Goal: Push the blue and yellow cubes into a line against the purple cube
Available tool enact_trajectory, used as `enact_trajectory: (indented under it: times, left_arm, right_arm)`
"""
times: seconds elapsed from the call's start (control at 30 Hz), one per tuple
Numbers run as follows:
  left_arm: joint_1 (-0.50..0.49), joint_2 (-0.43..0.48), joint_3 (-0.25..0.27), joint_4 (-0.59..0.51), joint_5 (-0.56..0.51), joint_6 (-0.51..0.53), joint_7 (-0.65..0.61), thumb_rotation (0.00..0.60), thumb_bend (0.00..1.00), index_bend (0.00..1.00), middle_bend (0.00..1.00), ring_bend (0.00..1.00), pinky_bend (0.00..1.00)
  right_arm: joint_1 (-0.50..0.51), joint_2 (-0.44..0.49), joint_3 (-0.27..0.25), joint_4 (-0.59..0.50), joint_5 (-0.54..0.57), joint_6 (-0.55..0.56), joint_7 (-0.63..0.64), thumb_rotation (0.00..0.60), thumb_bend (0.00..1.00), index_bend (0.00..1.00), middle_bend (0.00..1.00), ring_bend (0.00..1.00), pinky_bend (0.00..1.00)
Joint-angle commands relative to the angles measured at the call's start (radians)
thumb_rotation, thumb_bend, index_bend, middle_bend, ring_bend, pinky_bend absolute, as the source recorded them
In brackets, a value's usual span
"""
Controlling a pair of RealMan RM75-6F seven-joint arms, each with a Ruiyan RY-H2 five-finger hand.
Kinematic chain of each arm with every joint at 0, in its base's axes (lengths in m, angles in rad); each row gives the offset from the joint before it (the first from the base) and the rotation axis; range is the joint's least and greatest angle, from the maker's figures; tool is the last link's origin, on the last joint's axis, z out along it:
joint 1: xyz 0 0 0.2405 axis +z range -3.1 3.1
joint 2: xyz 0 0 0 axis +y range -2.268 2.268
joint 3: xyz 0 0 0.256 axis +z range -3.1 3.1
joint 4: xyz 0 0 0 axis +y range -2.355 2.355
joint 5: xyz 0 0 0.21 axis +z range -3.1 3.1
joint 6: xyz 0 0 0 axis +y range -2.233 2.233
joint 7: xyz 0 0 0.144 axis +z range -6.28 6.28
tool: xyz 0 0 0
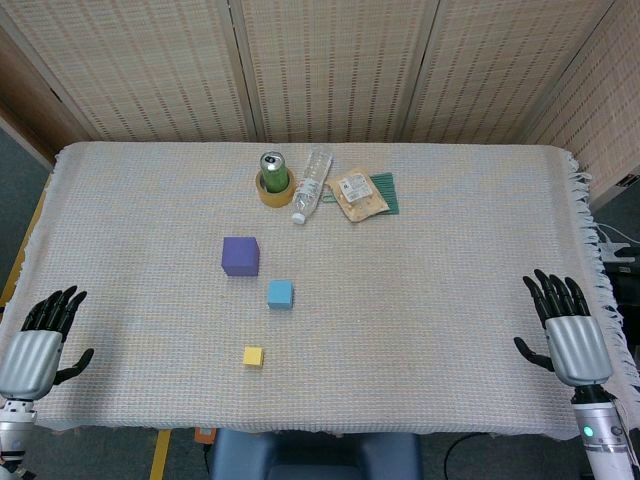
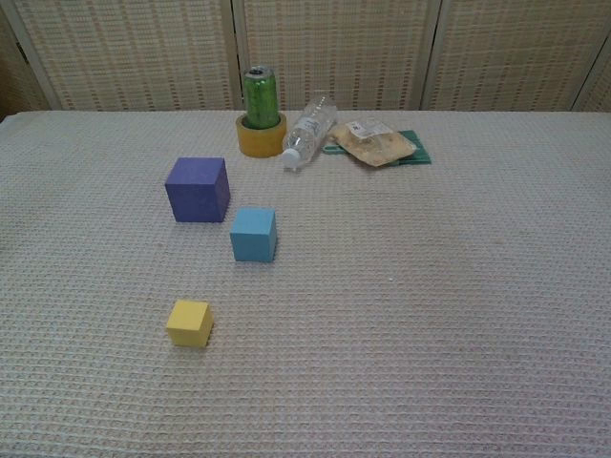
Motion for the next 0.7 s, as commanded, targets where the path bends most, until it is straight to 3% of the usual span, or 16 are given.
enact_trajectory:
  times: [0.03, 0.17, 0.23, 0.3, 0.33, 0.43, 0.53, 0.63, 0.7]
  left_arm:
    - [-0.001, -0.004, -0.001, 0.004, 0.003, -0.008, -0.008, 0.6, 0.31, 0.0, 0.0, 0.0, 0.1]
    - [-0.007, -0.006, 0.0, 0.007, 0.001, -0.021, -0.022, 0.6, 0.31, 0.0, 0.0, 0.0, 0.16]
    - [-0.021, -0.037, -0.021, 0.023, -0.004, -0.017, -0.018, 0.6, 0.31, 0.0, 0.02, 0.02, 0.25]
    - [-0.038, -0.064, -0.037, 0.033, 0.004, -0.009, 0.036, 0.6, 0.31, 0.0, 0.14, 0.15, 0.43]
    - [-0.049, -0.071, -0.041, 0.026, 0.008, -0.014, 0.056, 0.6, 0.31, 0.0, 0.26, 0.29, 0.58]
    - [-0.094, -0.079, -0.055, -0.014, 0.011, -0.062, 0.138, 0.6, 0.31, 0.0, 0.51, 0.55, 0.84]
    - [-0.148, -0.096, -0.079, -0.05, -0.026, -0.137, 0.229, 0.6, 0.31, 0.0, 0.74, 0.74, 0.97]
    - [-0.204, -0.132, -0.099, -0.056, -0.061, -0.213, 0.276, 0.6, 0.31, 0.0, 0.94, 0.92, 1.0]
    - [-0.243, -0.169, -0.114, -0.034, -0.076, -0.253, 0.295, 0.6, 0.31, 0.01, 0.99, 0.98, 1.0]
  right_arm:
    - [0.0, -0.002, -0.001, 0.0, 0.0, 0.0, -0.005, 0.524, 0.0, 0.0, 0.0, 0.0, 0.0]
    - [-0.001, -0.002, -0.003, -0.001, -0.005, 0.004, -0.007, 0.524, 0.0, 0.0, 0.0, 0.0, 0.0]
    - [0.001, -0.007, 0.004, 0.002, -0.001, 0.006, -0.002, 0.523, 0.0, 0.0, 0.0, 0.0, 0.0]
    - [0.006, -0.013, 0.007, 0.01, 0.004, 0.001, -0.009, 0.523, 0.0, 0.0, 0.0, 0.0, 0.0]
    - [0.008, -0.015, 0.008, 0.012, 0.007, -0.004, -0.014, 0.523, 0.0, 0.0, 0.0, 0.0, 0.0]
    - [0.015, -0.021, 0.008, 0.016, 0.017, -0.021, -0.035, 0.524, 0.0, 0.0, 0.0, 0.0, 0.0]
    - [0.019, -0.031, 0.014, 0.019, 0.031, -0.028, -0.057, 0.525, 0.0, 0.0, 0.0, 0.0, 0.0]
    - [0.024, -0.04, 0.021, 0.025, 0.044, -0.033, -0.069, 0.523, 0.0, 0.0, 0.0, 0.0, 0.0]
    - [0.028, -0.045, 0.026, 0.031, 0.054, -0.038, -0.075, 0.524, 0.0, 0.0, 0.0, 0.0, 0.0]
